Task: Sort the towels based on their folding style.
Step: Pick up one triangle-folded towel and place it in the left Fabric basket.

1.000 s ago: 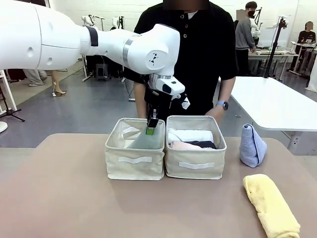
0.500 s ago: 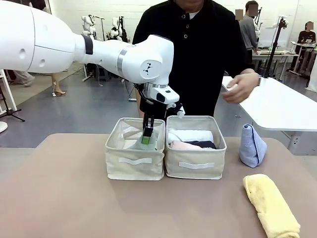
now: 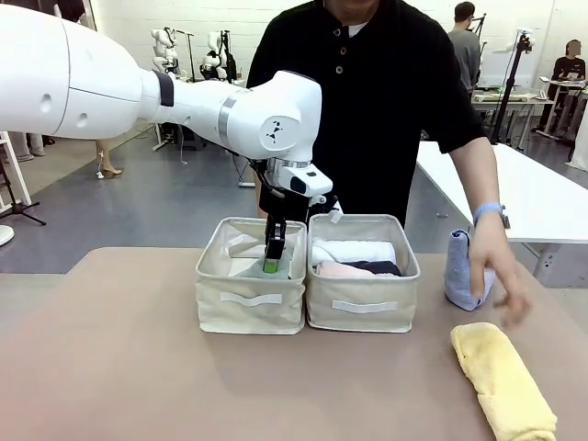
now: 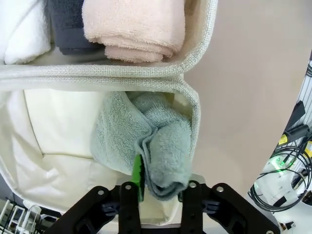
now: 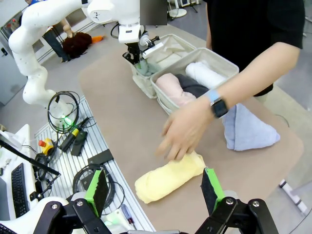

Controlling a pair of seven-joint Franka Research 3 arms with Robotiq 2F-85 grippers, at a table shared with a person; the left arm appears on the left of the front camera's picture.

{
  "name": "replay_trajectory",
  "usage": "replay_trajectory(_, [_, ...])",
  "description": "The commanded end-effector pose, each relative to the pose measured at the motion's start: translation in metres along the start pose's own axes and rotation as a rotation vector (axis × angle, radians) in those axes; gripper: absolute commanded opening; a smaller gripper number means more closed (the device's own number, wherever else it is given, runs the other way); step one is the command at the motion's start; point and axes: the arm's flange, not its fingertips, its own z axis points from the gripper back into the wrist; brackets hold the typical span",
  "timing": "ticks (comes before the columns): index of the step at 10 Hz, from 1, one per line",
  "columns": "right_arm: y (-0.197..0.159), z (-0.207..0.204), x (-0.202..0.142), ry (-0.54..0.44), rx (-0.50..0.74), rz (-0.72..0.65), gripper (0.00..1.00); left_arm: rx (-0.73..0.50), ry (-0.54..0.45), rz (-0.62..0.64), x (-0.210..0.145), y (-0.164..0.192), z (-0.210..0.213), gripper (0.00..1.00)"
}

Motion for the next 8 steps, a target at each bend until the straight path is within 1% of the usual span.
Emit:
replay_trajectory(1, [-0.0010, 0.0008, 0.0018, -0.029, 0.016, 0.014, 1.00, 0.006, -0.029, 0.000, -0.0044, -0.0009, -0.0060, 1.00])
replay_trajectory(2, [-0.0010, 0.0008, 0.0018, -0.029, 0.016, 0.014, 1.00, 0.016, -0.031, 0.004, -0.0054, -0.0006, -0.0045, 1.00])
replay_trajectory(3, [-0.0010, 0.0008, 0.0018, -0.029, 0.016, 0.014, 1.00, 0.019, -0.034, 0.007, -0.0058, -0.0003, -0.0033, 0.94])
replay_trajectory(4, [-0.0010, 0.0008, 0.0018, -0.029, 0.016, 0.014, 1.00, 0.020, -0.033, 0.010, -0.0058, -0.0004, -0.0027, 1.00])
replay_trajectory(8, [-0.0010, 0.0008, 0.0018, -0.029, 0.016, 0.014, 1.00, 0.026, -0.041, 0.015, -0.0093, -0.0017, 0.0040, 1.00])
